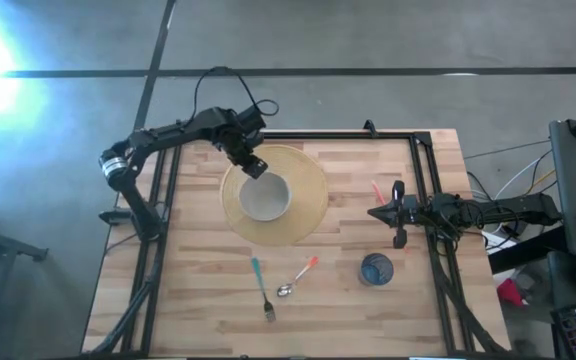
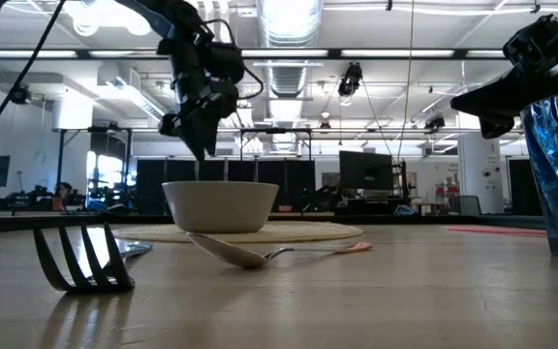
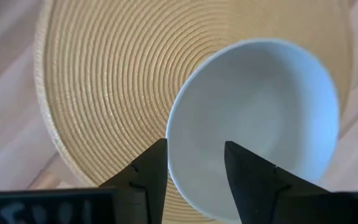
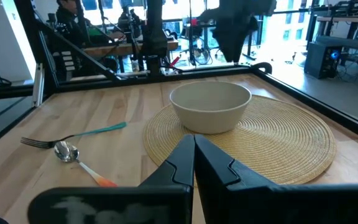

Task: Pick & Place Utensil
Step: Put the blue cup on the brown mat to the top right of the gray bowl

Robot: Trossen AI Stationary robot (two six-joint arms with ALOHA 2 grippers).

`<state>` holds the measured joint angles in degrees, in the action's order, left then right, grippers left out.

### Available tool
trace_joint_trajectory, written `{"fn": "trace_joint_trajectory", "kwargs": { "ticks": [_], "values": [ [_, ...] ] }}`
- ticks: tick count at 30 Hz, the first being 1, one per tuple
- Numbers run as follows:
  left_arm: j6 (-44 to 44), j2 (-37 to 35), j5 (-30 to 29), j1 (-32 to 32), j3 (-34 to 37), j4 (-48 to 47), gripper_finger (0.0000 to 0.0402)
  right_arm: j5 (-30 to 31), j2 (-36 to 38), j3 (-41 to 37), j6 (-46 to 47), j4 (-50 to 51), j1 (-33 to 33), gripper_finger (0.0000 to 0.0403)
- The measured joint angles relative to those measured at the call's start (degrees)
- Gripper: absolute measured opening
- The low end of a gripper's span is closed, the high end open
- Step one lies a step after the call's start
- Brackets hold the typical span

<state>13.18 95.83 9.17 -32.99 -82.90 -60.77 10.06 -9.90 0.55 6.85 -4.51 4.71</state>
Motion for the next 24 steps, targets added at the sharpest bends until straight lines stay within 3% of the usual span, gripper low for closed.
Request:
{"fn": "trace_joint_trajectory", "kwargs": {
  "ticks": [6,11,18,24],
  "values": [
    [-2.87,-0.78,0.21,-0.03,-8.19,-3.74,0.0149,0.01,-0.01,0.01,-0.09,0.00,0.00,0.0008],
    [-5.18,-4.05,1.56,0.53,-10.42,-2.30,0.0149,-0.01,-0.01,0.00,-5.58,0.01,0.02,0.0008],
    [-6.96,-11.35,1.97,3.97,-6.37,3.56,0.0149,0.01,-0.01,-0.01,-6.50,0.00,0.02,0.0008],
    [-7.27,-19.55,5.42,9.80,4.11,18.31,0.0149,0.01,-0.01,-0.01,-5.69,-0.21,0.02,0.0008]
  ]
}}
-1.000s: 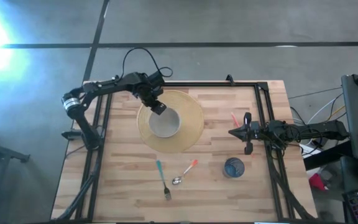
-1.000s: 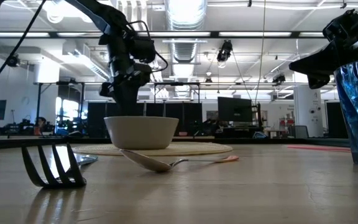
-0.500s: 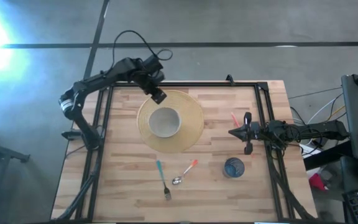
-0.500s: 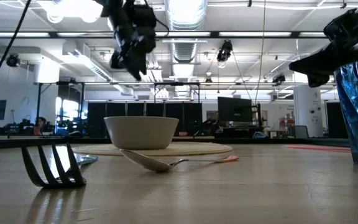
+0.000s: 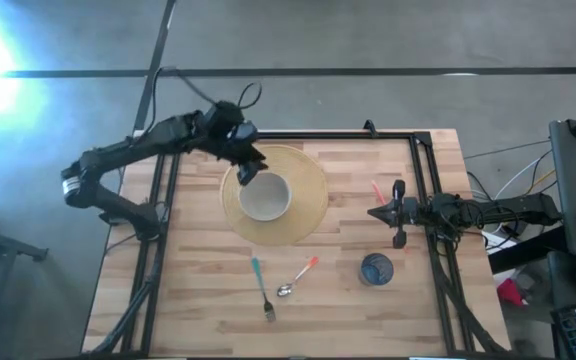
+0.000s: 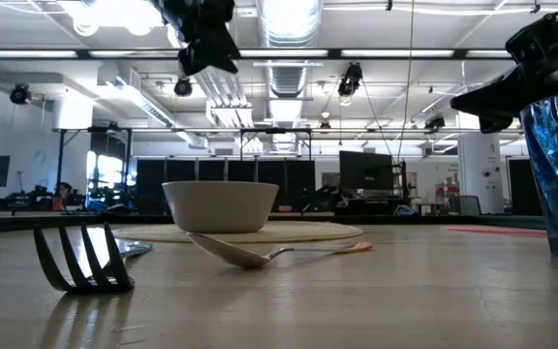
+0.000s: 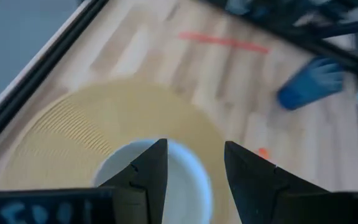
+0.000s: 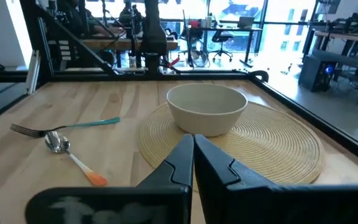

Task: Pick & Place Utensil
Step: Put the blue cup on the brown mat to the top right of the gray bowl

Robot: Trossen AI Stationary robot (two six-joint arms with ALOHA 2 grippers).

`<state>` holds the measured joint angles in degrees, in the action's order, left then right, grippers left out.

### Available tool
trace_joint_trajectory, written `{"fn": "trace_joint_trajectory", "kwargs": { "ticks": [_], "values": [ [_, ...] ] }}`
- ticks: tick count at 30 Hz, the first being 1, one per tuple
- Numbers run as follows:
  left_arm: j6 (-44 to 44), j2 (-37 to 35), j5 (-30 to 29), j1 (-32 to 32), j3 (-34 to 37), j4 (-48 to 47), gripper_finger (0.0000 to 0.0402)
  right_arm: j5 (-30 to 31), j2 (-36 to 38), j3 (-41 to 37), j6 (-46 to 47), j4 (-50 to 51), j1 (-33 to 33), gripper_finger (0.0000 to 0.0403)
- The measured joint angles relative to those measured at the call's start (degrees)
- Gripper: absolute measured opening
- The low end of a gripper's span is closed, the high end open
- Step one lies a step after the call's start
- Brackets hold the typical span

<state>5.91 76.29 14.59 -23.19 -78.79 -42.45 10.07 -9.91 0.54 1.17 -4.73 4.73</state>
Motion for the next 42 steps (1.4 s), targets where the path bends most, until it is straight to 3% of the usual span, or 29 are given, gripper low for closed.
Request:
{"fn": "trace_joint_trajectory", "kwargs": {
  "ticks": [3,8,14,20,27,33,37,42],
  "values": [
    [-0.02,-4.25,0.25,3.29,6.56,7.88,0.0149,-0.01,0.04,0.02,-0.69,-0.64,-0.02,0.0008],
    [-0.01,-10.72,0.37,8.54,17.57,19.99,0.0149,0.00,0.02,0.02,6.38,-1.26,0.00,0.0008],
    [0.02,-16.23,0.38,14.97,29.28,35.65,0.0149,0.00,0.02,0.02,6.40,-9.41,-0.01,0.0008],
    [0.04,-17.96,0.37,20.69,39.03,50.55,0.0149,0.00,0.04,0.02,10.65,-21.29,-0.02,0.0008],
    [0.09,-18.27,0.37,25.17,46.45,59.61,0.0149,-0.02,0.04,0.25,10.49,-27.76,-0.01,0.0010],
    [0.49,-18.26,0.35,27.49,48.53,61.44,0.0149,0.00,-0.87,7.20,10.73,-20.78,0.00,0.0047],
    [0.36,-18.18,0.19,28.78,49.31,61.33,0.0149,0.40,-2.81,16.46,11.49,-5.47,-0.02,0.0087],
    [0.31,-18.16,-1.22,29.43,49.94,61.39,0.0149,0.42,-7.73,29.04,19.07,14.98,-0.02,0.0127]
  ]
}}
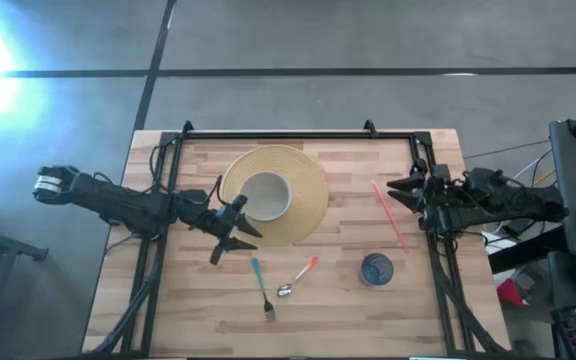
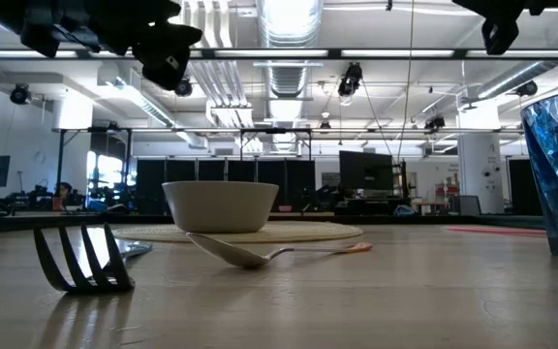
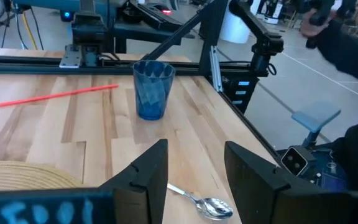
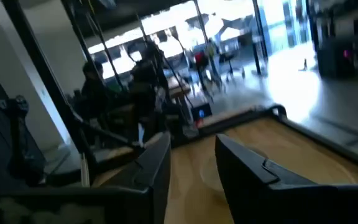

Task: Pick & Place Utensil
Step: Put the blue cup on the brown mat to the top right of the gray bowl

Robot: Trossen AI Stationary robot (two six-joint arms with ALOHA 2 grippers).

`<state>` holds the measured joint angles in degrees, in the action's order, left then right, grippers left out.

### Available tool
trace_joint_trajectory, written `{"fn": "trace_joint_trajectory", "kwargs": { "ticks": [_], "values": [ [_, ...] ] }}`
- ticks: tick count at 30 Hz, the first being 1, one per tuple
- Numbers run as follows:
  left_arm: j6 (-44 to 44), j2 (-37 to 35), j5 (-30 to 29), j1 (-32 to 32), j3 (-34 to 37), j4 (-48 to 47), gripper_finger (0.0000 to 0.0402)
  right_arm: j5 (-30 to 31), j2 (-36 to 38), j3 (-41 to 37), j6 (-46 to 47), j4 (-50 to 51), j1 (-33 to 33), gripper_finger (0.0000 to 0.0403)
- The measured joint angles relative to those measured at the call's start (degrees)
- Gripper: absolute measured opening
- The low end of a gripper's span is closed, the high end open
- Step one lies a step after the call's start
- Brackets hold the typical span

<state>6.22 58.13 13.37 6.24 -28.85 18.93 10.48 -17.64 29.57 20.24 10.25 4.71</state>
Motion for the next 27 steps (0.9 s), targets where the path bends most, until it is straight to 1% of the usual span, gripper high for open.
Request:
{"fn": "trace_joint_trajectory", "kwargs": {
  "ticks": [5,6,8,13,17,23,27],
  "values": [
    [-0.02,0.00,-1.40,-0.02,0.03,0.07,0.0149,-0.44,-6.83,10.17,6.30,16.56,0.02,0.0147],
    [-0.02,0.00,-1.57,-0.02,0.03,0.07,0.0149,-0.90,-8.38,11.85,7.50,19.22,0.02,0.0149],
    [-0.06,0.00,-1.96,-0.02,0.03,0.04,0.0149,-3.69,-11.67,14.88,9.00,23.38,0.02,0.0151],
    [-0.09,0.00,-2.13,-0.02,0.03,-0.10,0.0149,-12.57,-19.83,20.53,9.85,27.62,0.04,0.0151],
    [-0.07,0.00,-2.13,-0.02,0.03,-0.50,0.0149,-16.57,-26.41,24.80,9.78,31.04,0.59,0.0145],
    [0.10,0.00,-2.36,-0.02,0.05,-2.02,0.0149,-16.96,-35.74,32.64,10.02,41.81,4.24,0.0141],
    [0.04,0.02,-2.37,-0.02,0.05,-1.98,0.0149,-16.85,-41.39,38.17,11.85,48.72,7.57,0.0140]
  ]
}}
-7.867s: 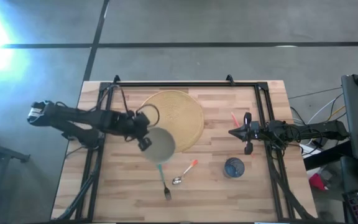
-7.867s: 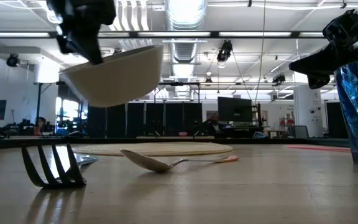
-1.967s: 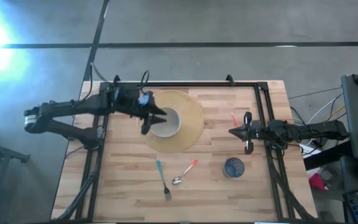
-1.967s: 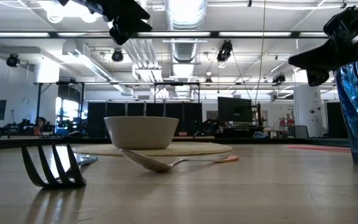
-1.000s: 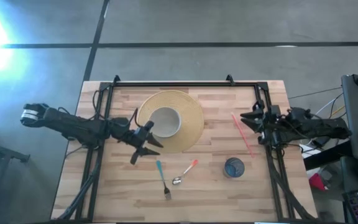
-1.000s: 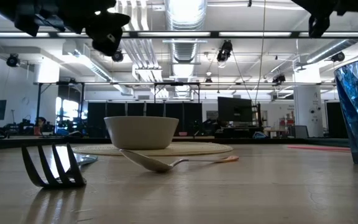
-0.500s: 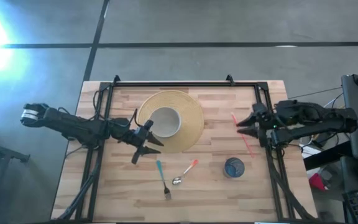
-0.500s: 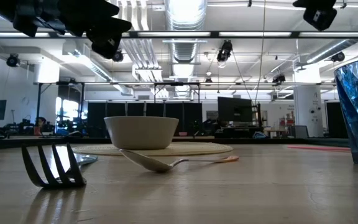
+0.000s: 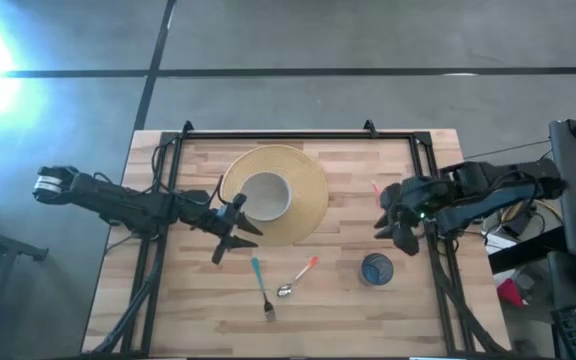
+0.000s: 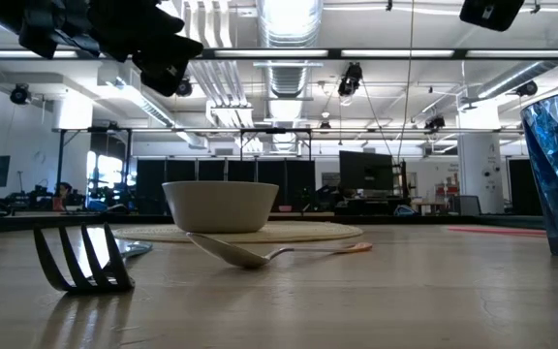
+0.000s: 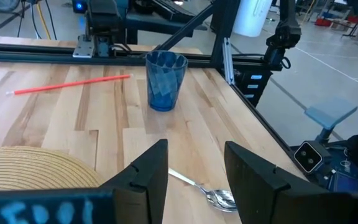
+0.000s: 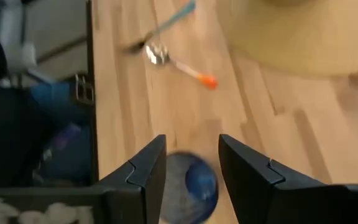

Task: Pick & Place Utensil
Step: Put the blue cup on the brown mat to the top right of the gray bowl

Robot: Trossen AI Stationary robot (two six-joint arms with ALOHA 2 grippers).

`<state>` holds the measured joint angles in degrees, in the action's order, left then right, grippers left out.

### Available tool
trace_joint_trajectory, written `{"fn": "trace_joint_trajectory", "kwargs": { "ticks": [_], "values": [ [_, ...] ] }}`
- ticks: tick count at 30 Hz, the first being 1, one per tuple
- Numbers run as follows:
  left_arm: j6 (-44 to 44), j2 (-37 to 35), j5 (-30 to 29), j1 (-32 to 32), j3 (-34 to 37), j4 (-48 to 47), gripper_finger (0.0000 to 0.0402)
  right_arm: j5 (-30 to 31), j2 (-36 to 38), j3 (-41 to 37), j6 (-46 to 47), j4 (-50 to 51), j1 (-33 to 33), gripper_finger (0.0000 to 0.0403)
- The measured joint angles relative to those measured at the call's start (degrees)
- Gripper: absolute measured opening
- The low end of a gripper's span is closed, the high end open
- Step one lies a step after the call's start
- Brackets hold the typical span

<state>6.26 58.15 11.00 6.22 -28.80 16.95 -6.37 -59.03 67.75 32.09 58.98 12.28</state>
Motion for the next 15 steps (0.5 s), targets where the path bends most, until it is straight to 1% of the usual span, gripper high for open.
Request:
{"fn": "trace_joint_trajectory", "kwargs": {
  "ticks": [3,6,10,15],
  "values": [
    [-0.02,-0.01,0.00,0.00,0.00,0.05,0.0149,0.30,-3.44,3.10,0.53,4.76,2.51,0.0136],
    [-0.03,-0.01,0.01,0.00,0.00,0.04,0.0149,0.65,-6.15,4.50,0.55,8.18,4.60,0.0131],
    [-0.02,0.00,0.00,0.00,0.00,0.07,0.0149,1.93,-8.94,4.79,0.81,11.11,6.66,0.0126],
    [-0.06,-0.01,0.02,0.00,0.00,0.07,0.0149,2.05,-10.95,3.35,0.95,11.26,7.41,0.0128]
  ]
}}
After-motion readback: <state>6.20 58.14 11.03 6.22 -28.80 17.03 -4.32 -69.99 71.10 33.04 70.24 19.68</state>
